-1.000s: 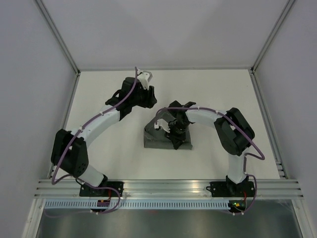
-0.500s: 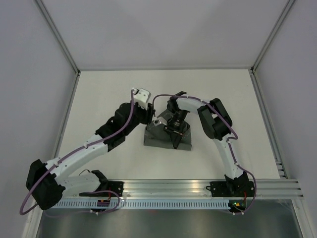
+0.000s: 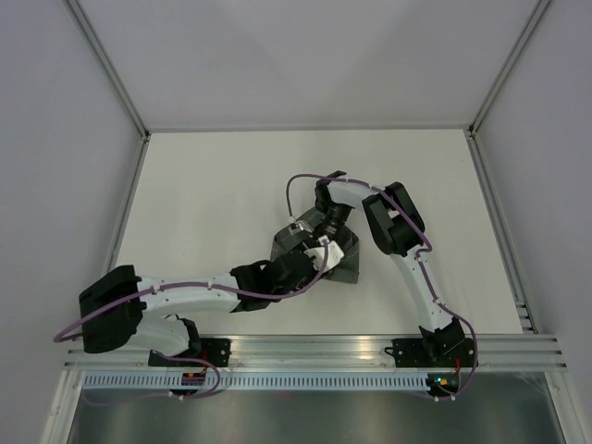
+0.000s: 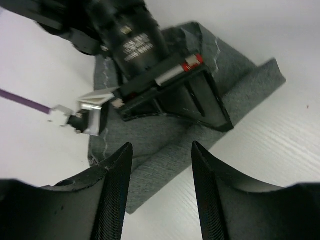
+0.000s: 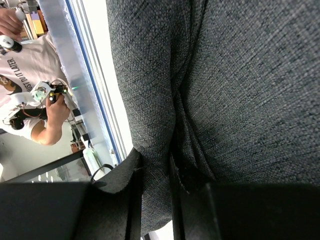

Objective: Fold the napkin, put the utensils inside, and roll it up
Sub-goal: Roll the napkin with the utensil

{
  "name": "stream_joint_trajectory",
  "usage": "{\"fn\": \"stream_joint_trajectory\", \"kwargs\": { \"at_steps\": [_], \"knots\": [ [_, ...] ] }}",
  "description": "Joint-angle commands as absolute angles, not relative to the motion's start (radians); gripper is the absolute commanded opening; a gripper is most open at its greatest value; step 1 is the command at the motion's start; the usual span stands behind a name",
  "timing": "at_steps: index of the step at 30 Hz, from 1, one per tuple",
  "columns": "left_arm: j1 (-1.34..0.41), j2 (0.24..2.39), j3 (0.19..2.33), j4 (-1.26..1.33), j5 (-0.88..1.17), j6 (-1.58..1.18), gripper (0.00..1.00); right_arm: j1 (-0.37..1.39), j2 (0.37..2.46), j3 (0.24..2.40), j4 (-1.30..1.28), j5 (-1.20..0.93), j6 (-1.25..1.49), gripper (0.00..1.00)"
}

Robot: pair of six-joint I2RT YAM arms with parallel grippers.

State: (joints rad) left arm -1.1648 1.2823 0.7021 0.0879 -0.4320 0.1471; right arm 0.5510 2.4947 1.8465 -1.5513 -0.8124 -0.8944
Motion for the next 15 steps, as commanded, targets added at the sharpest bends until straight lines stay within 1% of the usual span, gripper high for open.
{"fn": "stream_joint_trajectory", "kwargs": {
  "at_steps": [1, 5, 15],
  "knots": [
    [-1.209, 1.382, 0.741, 0.103, -0.456, 0.244, 0.56, 0.538, 2.591, 1.833, -1.391, -0.583, -0.956, 0.10],
    [-1.242, 1.501, 0.781, 0.091, -0.440, 0.284, 0.57, 0.532, 2.592, 1.839, -1.390, -0.581, -0.951, 0.09],
    [-1.247, 1.643, 0.818, 0.132, -0.405, 0.370, 0.60, 0.526, 2.609, 1.847, -1.391, -0.584, -0.953, 0.09]
  ]
}}
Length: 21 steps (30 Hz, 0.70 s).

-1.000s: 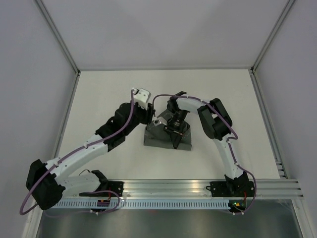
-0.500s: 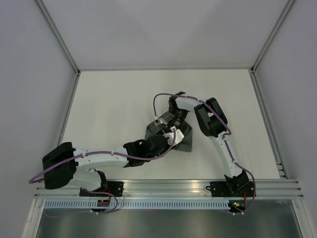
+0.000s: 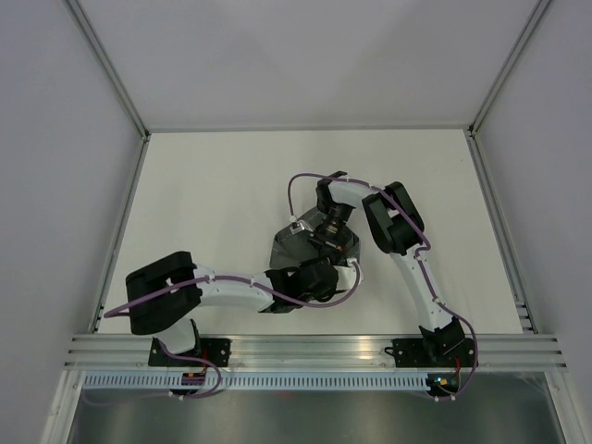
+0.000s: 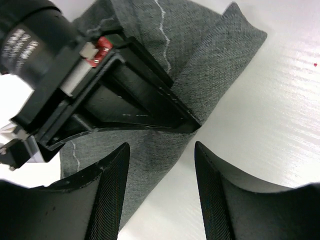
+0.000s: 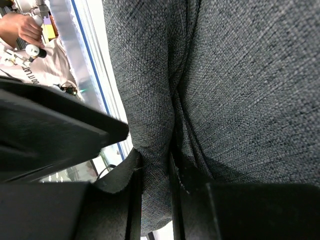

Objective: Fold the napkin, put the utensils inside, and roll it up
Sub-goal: Roll the napkin with the utensil

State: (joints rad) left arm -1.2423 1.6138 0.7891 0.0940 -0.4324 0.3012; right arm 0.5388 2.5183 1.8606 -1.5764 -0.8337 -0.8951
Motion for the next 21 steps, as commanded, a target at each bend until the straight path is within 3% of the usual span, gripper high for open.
{"fn": "stream_joint_trajectory", "kwargs": {
  "at_steps": [1, 10, 15, 16, 17, 20, 21],
  "knots": [
    [-1.247, 1.661, 0.816, 0.136, -0.400, 0.370, 0.60, 0.526, 2.609, 1.850, -1.393, -0.584, -0.953, 0.10],
    [-1.244, 1.750, 0.815, 0.172, -0.399, 0.373, 0.60, 0.522, 2.626, 1.870, -1.413, -0.589, -0.956, 0.10],
    [-1.238, 1.799, 0.821, 0.153, -0.359, 0.361, 0.52, 0.522, 2.628, 1.873, -1.417, -0.591, -0.959, 0.09],
    [-1.233, 1.805, 0.822, 0.140, -0.351, 0.356, 0.50, 0.520, 2.628, 1.876, -1.423, -0.595, -0.962, 0.09],
    [-1.232, 1.815, 0.827, 0.134, -0.335, 0.351, 0.38, 0.520, 2.628, 1.878, -1.425, -0.595, -0.962, 0.10],
    [-1.224, 1.836, 0.834, 0.107, -0.304, 0.331, 0.21, 0.520, 2.626, 1.887, -1.434, -0.603, -0.968, 0.12],
    [-1.223, 1.841, 0.834, 0.103, -0.290, 0.324, 0.19, 0.520, 2.625, 1.890, -1.434, -0.604, -0.971, 0.13]
  ]
}}
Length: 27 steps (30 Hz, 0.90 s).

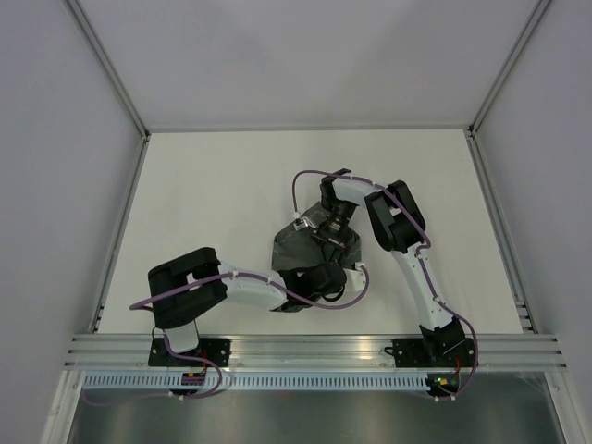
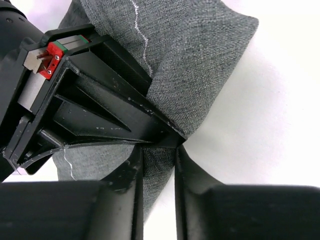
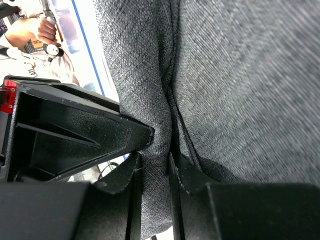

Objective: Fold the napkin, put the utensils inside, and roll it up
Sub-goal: Roll the napkin with the utensil

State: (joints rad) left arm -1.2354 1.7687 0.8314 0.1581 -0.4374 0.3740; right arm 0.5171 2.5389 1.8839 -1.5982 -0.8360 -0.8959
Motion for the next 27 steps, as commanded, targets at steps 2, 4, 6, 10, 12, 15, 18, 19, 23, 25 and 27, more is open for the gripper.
{"fn": "stream_joint_trajectory", "kwargs": {
  "at_steps": [2, 4, 6, 10, 12, 15, 18, 19, 23, 25, 27],
  "knots": [
    [-1.212, 1.841, 0.836, 0.087, -0.253, 0.316, 0.13, 0.518, 2.619, 1.891, -1.440, -0.614, -0.971, 0.20],
    [-1.198, 1.841, 0.841, 0.071, -0.220, 0.311, 0.09, 0.520, 2.599, 1.891, -1.440, -0.620, -0.968, 0.31],
    [-1.184, 1.841, 0.845, 0.054, -0.175, 0.304, 0.06, 0.514, 2.565, 1.887, -1.440, -0.635, -0.966, 0.41],
    [-1.169, 1.836, 0.847, 0.043, -0.114, 0.293, 0.02, 0.502, 2.501, 1.890, -1.451, -0.666, -0.971, 0.53],
    [-1.164, 1.838, 0.848, 0.032, -0.080, 0.288, 0.02, 0.492, 2.458, 1.885, -1.451, -0.679, -0.969, 0.58],
    [-1.155, 1.839, 0.850, 0.026, -0.049, 0.285, 0.02, 0.473, 2.399, 1.882, -1.454, -0.693, -0.973, 0.61],
    [-1.146, 1.841, 0.853, 0.020, -0.014, 0.278, 0.02, 0.450, 2.343, 1.884, -1.454, -0.718, -0.973, 0.63],
    [-1.138, 1.841, 0.853, 0.017, -0.005, 0.275, 0.02, 0.434, 2.329, 1.887, -1.450, -0.735, -0.971, 0.64],
    [-1.108, 1.839, 0.857, 0.008, 0.072, 0.252, 0.02, 0.379, 2.264, 1.901, -1.425, -0.793, -0.950, 0.64],
    [-1.088, 1.836, 0.857, 0.008, 0.093, 0.244, 0.02, 0.333, 2.215, 1.888, -1.384, -0.814, -0.927, 0.65],
    [-1.068, 1.836, 0.864, 0.006, 0.141, 0.227, 0.02, 0.298, 2.159, 1.859, -1.339, -0.842, -0.901, 0.65]
  ]
}}
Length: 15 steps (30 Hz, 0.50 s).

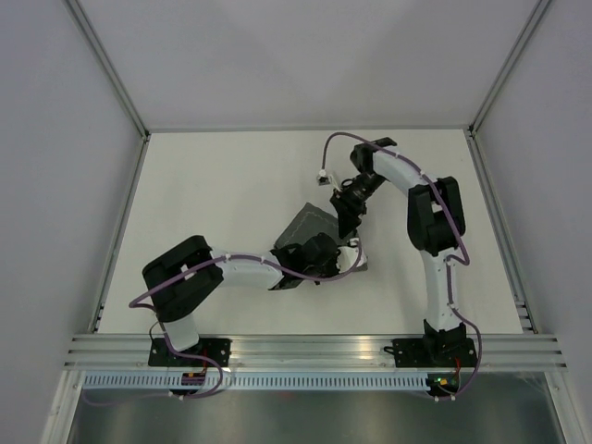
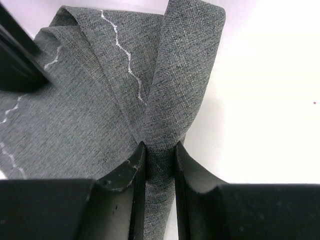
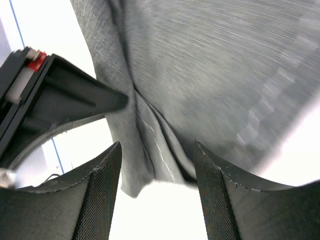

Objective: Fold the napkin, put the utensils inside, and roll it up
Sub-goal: Roll the napkin with the utensil

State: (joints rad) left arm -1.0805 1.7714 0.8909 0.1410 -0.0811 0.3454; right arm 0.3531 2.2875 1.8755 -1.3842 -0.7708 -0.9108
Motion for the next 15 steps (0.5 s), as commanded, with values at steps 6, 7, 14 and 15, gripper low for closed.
{"fn": "stream_joint_trajectory", "kwargs": {
  "at_steps": [6, 7, 14, 15],
  "knots": [
    [-0.970, 1.865, 0.896, -0.041, 0.334, 0.170, 0.02, 0.163, 1.933, 1.628, -1.050, -0.841, -0.779, 0.65],
    [-0.938, 1.882, 0.910, -0.049, 0.394, 0.164, 0.02, 0.157, 1.898, 1.587, -0.970, -0.832, -0.766, 0.65],
    [-0.813, 1.953, 0.959, -0.078, 0.633, 0.095, 0.02, 0.147, 1.533, 1.166, -0.634, -0.776, -0.791, 0.70],
    [-0.787, 1.962, 0.966, -0.081, 0.656, 0.091, 0.02, 0.149, 1.502, 1.087, -0.596, -0.781, -0.813, 0.70]
  ]
}}
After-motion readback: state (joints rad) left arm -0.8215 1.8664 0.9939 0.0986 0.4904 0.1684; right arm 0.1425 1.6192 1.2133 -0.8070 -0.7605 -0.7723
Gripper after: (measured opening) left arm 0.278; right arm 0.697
